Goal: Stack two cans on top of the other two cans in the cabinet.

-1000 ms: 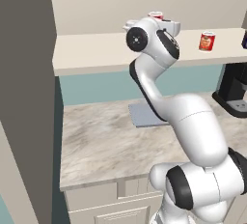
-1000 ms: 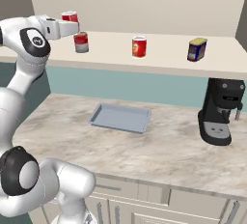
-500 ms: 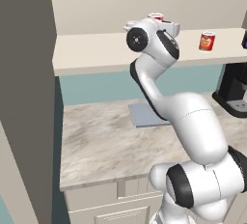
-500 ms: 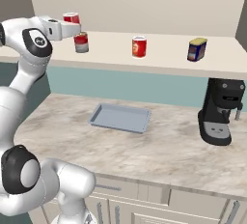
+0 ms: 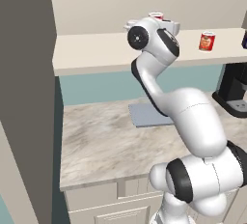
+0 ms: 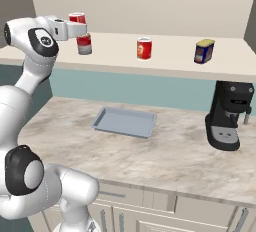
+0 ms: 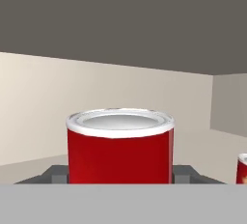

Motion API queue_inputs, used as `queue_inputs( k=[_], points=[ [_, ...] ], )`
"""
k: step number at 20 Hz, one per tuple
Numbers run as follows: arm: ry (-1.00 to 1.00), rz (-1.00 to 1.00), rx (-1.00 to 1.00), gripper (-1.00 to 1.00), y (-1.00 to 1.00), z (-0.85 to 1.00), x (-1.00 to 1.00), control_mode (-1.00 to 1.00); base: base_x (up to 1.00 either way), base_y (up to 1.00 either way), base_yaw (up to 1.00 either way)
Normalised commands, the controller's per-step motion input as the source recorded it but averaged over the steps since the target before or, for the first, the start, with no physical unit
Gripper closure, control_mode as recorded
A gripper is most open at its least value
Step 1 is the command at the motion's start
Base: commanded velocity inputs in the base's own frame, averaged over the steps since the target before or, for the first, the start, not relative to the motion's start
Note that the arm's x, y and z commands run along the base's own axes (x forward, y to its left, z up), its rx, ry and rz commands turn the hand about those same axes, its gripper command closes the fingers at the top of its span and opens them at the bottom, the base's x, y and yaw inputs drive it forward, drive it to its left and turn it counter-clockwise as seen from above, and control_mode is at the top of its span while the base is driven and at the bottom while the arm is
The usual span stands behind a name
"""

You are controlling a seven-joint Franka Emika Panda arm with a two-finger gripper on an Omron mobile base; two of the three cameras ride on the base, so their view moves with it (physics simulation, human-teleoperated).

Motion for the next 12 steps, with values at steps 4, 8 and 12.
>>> queue_inputs(
  k=[4,8,12],
  points=[
    [0.00,0.00,0.00,1.00,0.00,-0.02,0.09,-1.00,0.00,0.00,0.00],
    [0.00,0.00,0.00,1.00,0.00,-0.05,0.02,-1.00,0.00,0.00,0.00],
    [0.00,0.00,0.01,1.00,0.00,-0.07,0.05,-1.00,0.00,0.00,0.00]
  ],
)
